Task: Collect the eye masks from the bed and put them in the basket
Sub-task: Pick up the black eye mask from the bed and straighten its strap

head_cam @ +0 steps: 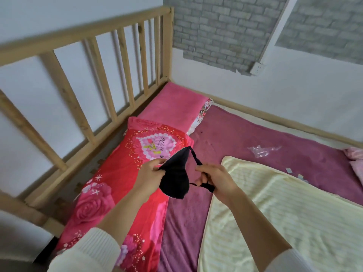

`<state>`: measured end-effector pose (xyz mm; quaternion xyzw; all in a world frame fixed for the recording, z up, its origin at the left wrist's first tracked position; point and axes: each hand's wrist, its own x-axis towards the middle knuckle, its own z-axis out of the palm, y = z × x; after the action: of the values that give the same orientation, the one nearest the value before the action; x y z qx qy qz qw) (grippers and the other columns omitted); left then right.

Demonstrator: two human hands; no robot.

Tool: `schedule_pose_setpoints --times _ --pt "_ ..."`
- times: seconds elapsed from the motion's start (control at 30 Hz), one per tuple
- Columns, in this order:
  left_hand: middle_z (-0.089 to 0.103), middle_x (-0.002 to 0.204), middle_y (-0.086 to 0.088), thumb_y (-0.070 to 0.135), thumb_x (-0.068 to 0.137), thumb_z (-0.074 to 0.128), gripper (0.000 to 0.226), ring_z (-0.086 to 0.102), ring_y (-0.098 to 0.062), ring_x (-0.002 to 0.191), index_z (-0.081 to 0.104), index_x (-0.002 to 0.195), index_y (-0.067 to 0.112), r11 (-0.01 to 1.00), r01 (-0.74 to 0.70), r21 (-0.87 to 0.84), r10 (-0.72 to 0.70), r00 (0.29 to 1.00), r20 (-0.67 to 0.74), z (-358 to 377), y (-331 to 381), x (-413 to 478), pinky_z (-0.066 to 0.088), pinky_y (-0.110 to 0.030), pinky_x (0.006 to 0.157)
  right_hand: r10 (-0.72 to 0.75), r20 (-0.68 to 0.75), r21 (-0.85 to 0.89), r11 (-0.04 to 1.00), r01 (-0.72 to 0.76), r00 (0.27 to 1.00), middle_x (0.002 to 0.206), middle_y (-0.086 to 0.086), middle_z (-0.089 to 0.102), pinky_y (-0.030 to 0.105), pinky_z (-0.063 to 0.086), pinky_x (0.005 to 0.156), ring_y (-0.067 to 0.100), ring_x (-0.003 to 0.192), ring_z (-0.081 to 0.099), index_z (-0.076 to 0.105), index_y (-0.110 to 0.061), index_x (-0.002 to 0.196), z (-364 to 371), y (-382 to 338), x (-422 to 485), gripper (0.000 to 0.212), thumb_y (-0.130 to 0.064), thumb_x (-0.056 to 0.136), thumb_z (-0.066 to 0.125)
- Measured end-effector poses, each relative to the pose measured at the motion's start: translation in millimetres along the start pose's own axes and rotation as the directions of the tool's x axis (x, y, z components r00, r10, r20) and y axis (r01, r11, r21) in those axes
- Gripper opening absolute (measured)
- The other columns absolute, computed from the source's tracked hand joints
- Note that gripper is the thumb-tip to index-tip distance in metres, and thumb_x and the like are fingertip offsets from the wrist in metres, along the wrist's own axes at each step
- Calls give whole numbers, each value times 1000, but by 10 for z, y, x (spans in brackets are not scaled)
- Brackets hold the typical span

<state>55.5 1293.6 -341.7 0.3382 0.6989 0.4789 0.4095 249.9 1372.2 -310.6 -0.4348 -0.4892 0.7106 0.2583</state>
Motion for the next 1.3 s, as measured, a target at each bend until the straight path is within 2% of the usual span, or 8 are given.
schedule_pose_setpoints --times 0.33,0.47,0.67,0.8,1.0,1.13,1.23,1.3 --pt "69 98 -12 4 79 49 29 63 -25 82 74 64 10 637 193 -746 -227 972 58 471 -134 -1176 58 -33 63 -5 125 -344 938 48 992 39 -2 39 26 40 53 16 38 35 61 -7 71 -534 266 -985 11 -9 79 68" --pt "61 80 -6 3 81 64 10 59 -21 71 64 74 10 692 162 -703 -249 968 -21 598 -163 -1524 53 -32 63 1 214 -366 927 79 977 44 -3 33 25 26 46 13 40 28 61 3 79 -514 351 -1220 18 -13 80 69" --pt "64 94 -11 -23 69 57 51 60 -28 88 58 111 6 715 91 -693 -202 976 -81 445 -154 -1817 49 -34 71 -30 229 -406 905 124 973 47 -5 38 20 30 42 10 41 30 72 -1 89 -491 346 -1311 13 -4 77 67" --pt "45 54 8 0 58 62 18 41 -14 58 55 68 13 912 158 -378 -185 982 -37 287 -129 -2055 30 -26 58 -185 131 -376 900 222 974 40 -9 48 22 37 46 9 38 39 71 -7 81 -426 247 -1290 18 3 79 57" --pt "41 54 -2 2 71 65 15 38 -16 50 53 63 8 957 174 -232 -251 899 -359 -18 -215 -2191 29 -19 47 -19 148 122 993 1 989 39 -4 34 28 43 58 13 37 37 60 7 106 -192 85 -1212 33 3 76 46" --pt "33 32 12 -2 70 61 29 28 -4 32 42 51 8 988 154 -15 -146 899 -412 -191 -294 -2349 23 -17 35 -39 283 652 741 -162 958 90 13 67 32 47 91 24 89 67 49 -7 115 168 58 -1206 43 3 74 45" --pt "32 46 -1 3 68 61 23 28 -13 43 42 56 9 992 94 79 -57 922 -384 -344 -335 -2469 23 -23 46 -211 37 -29 977 212 977 106 9 62 31 48 76 20 86 63 38 -15 121 567 123 -1245 46 8 81 36" --pt "37 61 -8 11 63 60 10 32 -17 56 50 65 10 997 68 45 -43 909 -414 -494 -324 -2551 28 -31 54 -413 155 -726 568 387 897 83 2 62 39 42 81 24 65 56 30 -14 126 728 218 -1230 50 7 82 36"
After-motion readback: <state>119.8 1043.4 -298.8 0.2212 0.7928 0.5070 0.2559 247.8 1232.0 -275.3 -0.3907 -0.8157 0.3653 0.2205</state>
